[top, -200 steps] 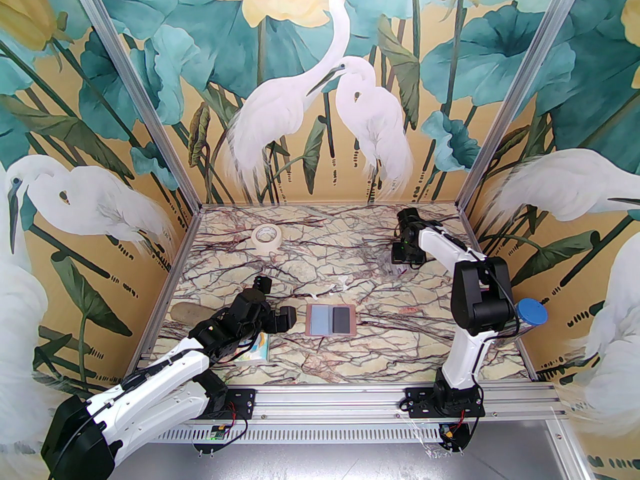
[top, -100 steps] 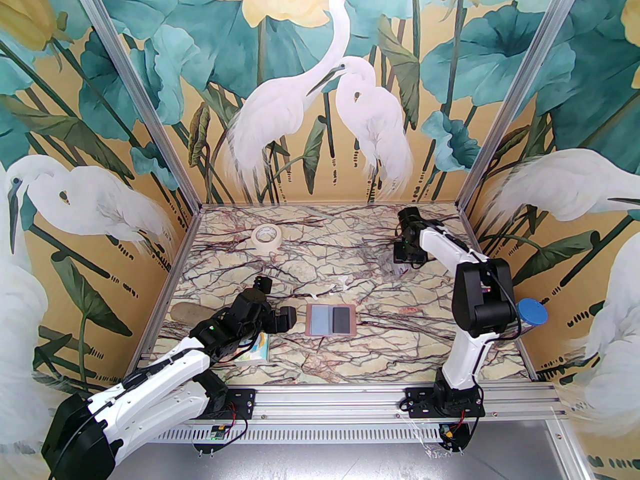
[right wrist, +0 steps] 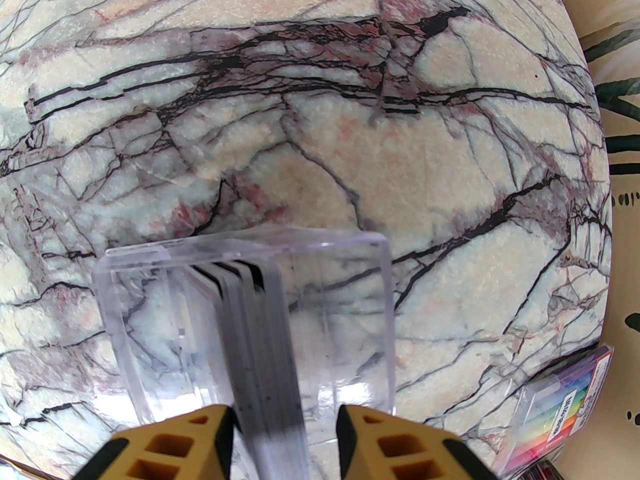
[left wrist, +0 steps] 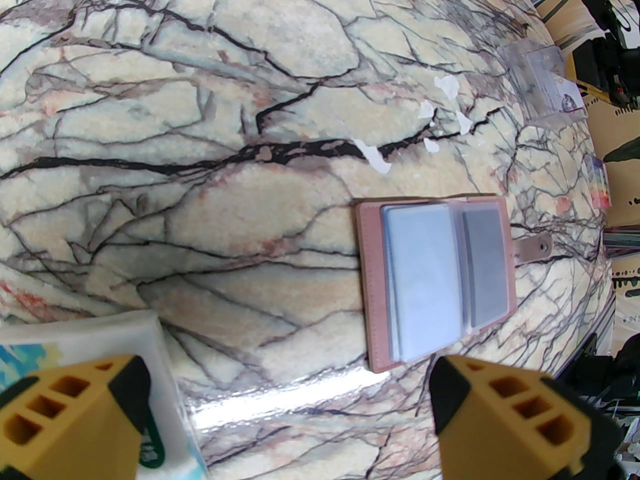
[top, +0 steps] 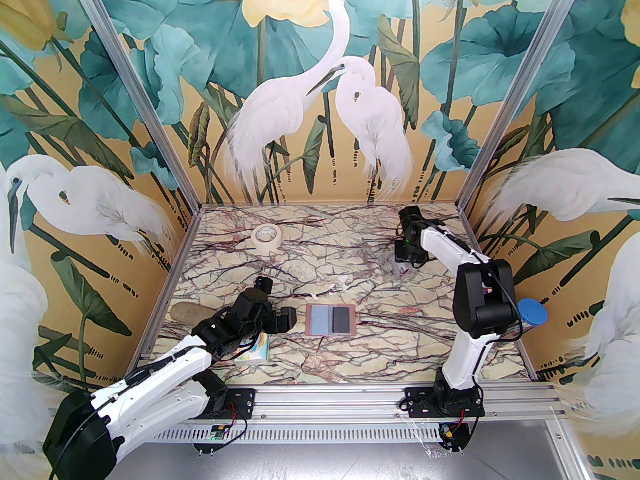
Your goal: Put the credit cards into the card holder
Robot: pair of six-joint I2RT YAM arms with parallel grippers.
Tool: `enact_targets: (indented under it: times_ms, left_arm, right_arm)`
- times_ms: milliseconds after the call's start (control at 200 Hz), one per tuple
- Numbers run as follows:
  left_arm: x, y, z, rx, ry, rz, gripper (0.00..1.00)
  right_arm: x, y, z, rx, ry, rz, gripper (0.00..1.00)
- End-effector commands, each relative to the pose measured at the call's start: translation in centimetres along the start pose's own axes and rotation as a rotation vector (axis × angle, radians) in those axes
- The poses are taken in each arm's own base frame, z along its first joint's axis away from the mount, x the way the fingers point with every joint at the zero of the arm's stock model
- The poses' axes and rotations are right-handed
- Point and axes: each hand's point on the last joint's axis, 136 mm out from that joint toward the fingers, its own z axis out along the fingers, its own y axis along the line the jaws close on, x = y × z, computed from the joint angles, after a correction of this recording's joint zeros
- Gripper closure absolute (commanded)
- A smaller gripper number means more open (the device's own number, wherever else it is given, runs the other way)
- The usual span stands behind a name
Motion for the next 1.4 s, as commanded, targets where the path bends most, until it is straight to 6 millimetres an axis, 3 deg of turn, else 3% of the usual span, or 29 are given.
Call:
enact_targets:
  times_ms: [0,615,1180,1395]
  left_arm:
    - [-0.7,-0.4,-0.1,0.012,-0.016,0.002,0.02]
    - [-0.8,-0.4,-0.1,0.013,-0.017,0.003,0.02]
    - [-0.8,-0.4,-0.1,0.012,-0.018,0.003,0.01]
    - [-0.7,-0.3,-0.1,0.012,-0.017,0.001,0.01]
  right_arm:
    - [-1.0,-1.1,-1.9,0.031,-0.047,0.022,0.61]
    - [-1.0,-1.6,-2.5,0.051,-0.058,0.024,0.7]
    - [-0.8,-1.0,-2.3,0.021,-0.044,0.022,0.86]
    - [-0.8,-0.7,-3.0,-0.003,-0.048,0.037,0.98]
